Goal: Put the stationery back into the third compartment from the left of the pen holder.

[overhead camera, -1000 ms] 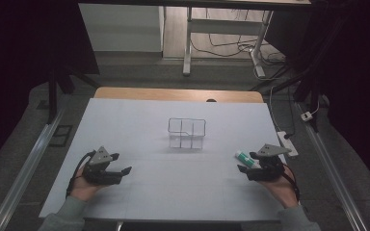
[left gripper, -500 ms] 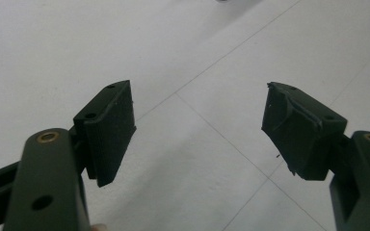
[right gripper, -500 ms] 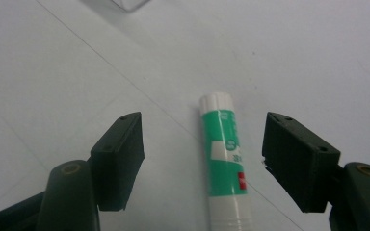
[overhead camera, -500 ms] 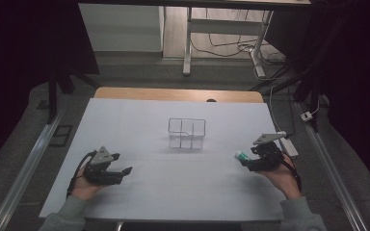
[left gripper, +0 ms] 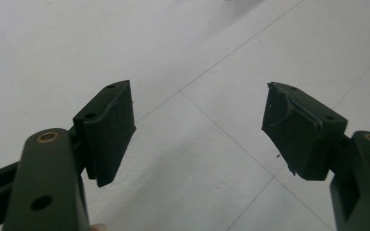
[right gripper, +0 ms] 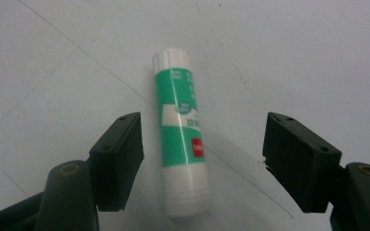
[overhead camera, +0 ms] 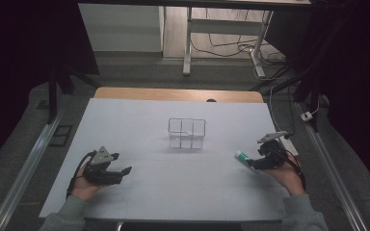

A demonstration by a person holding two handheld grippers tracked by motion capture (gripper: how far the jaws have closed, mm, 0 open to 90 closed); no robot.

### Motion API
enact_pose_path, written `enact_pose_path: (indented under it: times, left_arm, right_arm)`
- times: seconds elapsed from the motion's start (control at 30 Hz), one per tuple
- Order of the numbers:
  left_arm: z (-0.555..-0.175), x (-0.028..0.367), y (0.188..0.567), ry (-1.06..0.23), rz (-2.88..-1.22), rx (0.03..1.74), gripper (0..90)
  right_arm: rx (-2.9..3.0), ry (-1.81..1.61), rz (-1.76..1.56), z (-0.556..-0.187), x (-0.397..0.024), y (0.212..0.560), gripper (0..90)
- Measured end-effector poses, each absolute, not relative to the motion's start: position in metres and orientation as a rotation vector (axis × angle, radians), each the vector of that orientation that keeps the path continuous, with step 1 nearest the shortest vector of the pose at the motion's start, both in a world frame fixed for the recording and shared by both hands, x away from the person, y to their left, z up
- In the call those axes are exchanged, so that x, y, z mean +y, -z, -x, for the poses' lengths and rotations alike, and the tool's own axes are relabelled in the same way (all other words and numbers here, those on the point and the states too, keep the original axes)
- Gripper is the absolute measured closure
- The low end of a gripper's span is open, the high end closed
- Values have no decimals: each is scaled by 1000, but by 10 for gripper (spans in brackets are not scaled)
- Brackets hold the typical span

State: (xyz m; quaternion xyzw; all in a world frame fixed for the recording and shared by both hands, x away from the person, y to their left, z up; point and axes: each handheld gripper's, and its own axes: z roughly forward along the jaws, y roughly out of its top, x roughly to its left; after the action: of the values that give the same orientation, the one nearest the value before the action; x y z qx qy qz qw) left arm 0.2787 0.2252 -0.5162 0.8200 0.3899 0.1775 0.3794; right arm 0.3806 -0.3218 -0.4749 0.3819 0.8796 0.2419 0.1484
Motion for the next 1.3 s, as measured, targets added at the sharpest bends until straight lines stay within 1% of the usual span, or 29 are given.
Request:
enact_pose_path:
  times: [0.23,0.33,0.4,0.73,1.13,1.3]
  left_arm:
    - [-277,225,516,-454,-2098,993,268]
    - [-277,225,516,-456,-2100,991,269]
    - [-276,226,516,-457,-2100,992,269]
    - [-276,227,517,-461,-2098,1001,269]
    - [-277,228,518,-464,-2100,1009,269]
    - [-277,228,518,-467,-2097,1008,269]
  right_arm:
    - [2582,-620,-1104,-384,-321,478,307]
    - [2618,-598,-1081,-385,-316,483,333]
    - [2630,-576,-1071,-386,-313,485,370]
    - [2688,-481,-1016,-389,-307,492,628]
    - [2684,-508,-985,-388,-308,492,643]
    - [2662,-571,-992,-386,-310,487,643]
